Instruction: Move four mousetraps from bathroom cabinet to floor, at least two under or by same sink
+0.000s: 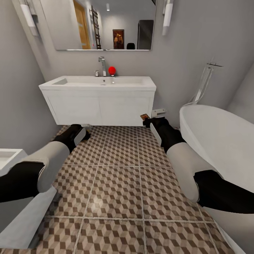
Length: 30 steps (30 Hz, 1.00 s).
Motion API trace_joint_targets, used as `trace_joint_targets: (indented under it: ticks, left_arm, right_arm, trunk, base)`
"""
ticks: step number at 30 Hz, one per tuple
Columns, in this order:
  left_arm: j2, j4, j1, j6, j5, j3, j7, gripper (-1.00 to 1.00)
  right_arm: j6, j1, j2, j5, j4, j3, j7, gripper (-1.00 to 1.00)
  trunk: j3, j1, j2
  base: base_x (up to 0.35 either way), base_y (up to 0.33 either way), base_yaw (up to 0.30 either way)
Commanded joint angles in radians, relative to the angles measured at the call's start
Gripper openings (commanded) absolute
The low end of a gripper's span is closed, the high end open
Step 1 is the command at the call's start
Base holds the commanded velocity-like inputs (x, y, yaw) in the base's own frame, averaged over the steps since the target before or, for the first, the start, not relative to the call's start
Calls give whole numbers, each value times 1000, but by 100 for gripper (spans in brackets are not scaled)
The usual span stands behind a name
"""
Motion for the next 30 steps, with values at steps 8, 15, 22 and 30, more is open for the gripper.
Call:
trace_joint_targets:
  ticks: [8, 15, 22, 30]
  left_arm:
    - [-48, -6, 0, -31, 6, -10, 10, -100]
    - [-61, -15, 0, -94, 6, -11, 17, -100]
    - [-64, -61, -1, -140, 2, -12, 19, -100]
    - [-64, -68, -1, -140, 3, -13, 13, -100]
  right_arm:
    - [6, 0, 0, 6, 6, 4, -2, -100]
    - [6, 0, 0, 6, 14, 3, -2, -100]
    - [6, 0, 0, 6, 19, 2, -2, -100]
    - [7, 0, 0, 6, 21, 3, -2, -100]
  trunk:
    - [-1, 0, 0]
    - [-1, 0, 0]
    - [-1, 0, 0]
    - [-1, 0, 0]
  base:
    - [0, 0, 0]
    - [0, 0, 0]
    - [0, 0, 0]
    - [0, 0, 0]
